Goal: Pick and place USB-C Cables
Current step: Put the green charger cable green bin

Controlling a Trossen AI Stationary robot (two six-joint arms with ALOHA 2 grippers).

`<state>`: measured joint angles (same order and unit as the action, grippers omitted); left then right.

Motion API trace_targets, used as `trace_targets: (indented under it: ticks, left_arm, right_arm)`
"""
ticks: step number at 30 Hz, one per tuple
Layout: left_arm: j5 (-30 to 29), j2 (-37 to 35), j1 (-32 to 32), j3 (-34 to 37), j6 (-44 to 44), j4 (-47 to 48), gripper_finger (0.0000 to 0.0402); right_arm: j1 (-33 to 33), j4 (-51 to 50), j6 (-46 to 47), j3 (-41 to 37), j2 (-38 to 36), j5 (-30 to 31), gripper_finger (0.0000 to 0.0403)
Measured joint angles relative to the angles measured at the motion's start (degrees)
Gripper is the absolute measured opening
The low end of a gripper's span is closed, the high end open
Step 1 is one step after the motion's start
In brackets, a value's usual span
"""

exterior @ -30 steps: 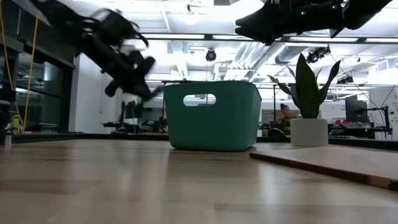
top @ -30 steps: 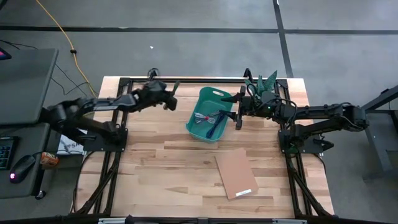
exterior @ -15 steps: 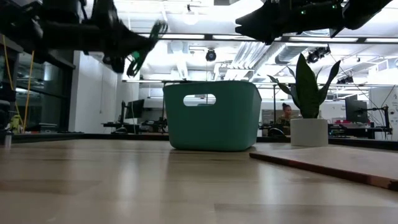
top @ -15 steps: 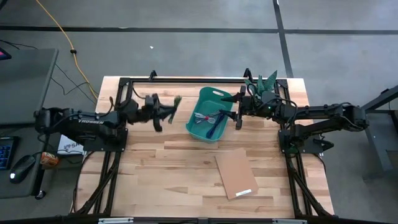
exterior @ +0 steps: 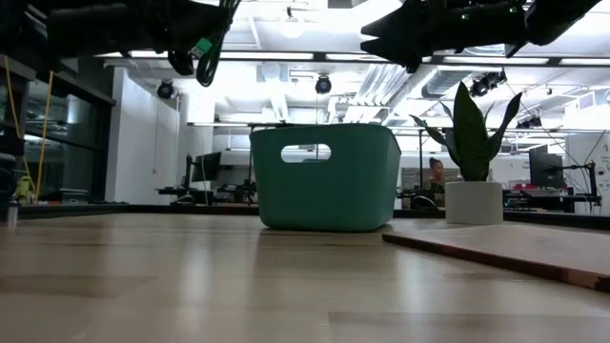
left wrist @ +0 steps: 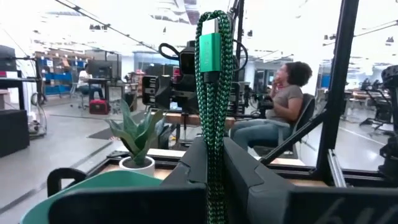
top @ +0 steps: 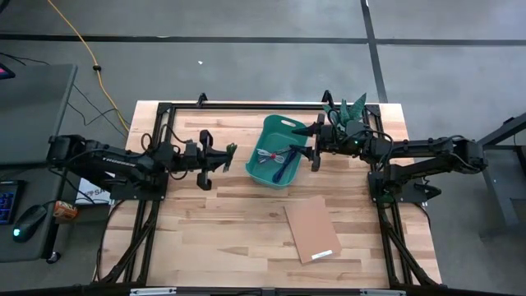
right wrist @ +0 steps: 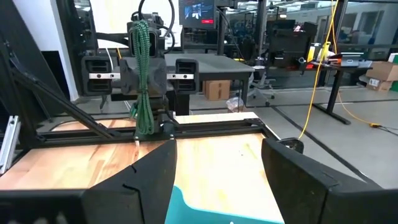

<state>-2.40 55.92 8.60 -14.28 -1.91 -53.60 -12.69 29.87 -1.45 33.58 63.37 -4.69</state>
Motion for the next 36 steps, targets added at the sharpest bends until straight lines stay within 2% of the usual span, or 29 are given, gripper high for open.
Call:
trace_targets:
  ticks: [20, 23, 26, 28, 32, 36]
  left_arm:
    - [-0.10, 0.00, 0.13, 0.00, 1.21, 0.09, 0.0000]
    - [-3.52, 0.24, -0.30, -0.11, 0.58, 0.18, 0.0000]
    - [-7.55, 2.95, -1.08, -2.49, 0.19, 3.68, 0.0000]
    - [-7.73, 5.00, -1.28, -4.54, 0.16, 5.51, 0.0000]
    - [-7.73, 11.19, -2.00, -8.55, 0.07, 4.88, 0.0000]
    - [-7.80, 17.78, -2.82, -11.53, -0.43, 0.89, 0.0000]
  right_arm:
    - [-0.02, -0.17, 1.48, 0.00, -0.02, -0.04, 0.0226]
    - [0.00, -0.05, 1.62, 0.03, 0.78, -0.05, 0.0226]
    - [0.00, 2.28, 4.47, 0.09, 3.87, -0.07, 0.0226]
    - [-0.01, 3.37, 5.57, 0.75, 6.83, -0.07, 0.0226]
    - [-0.02, 3.66, 5.58, 4.94, 13.96, -0.54, 0.0226]
    - [0.00, 3.63, 5.60, 11.13, 20.57, -4.58, 0.0226]
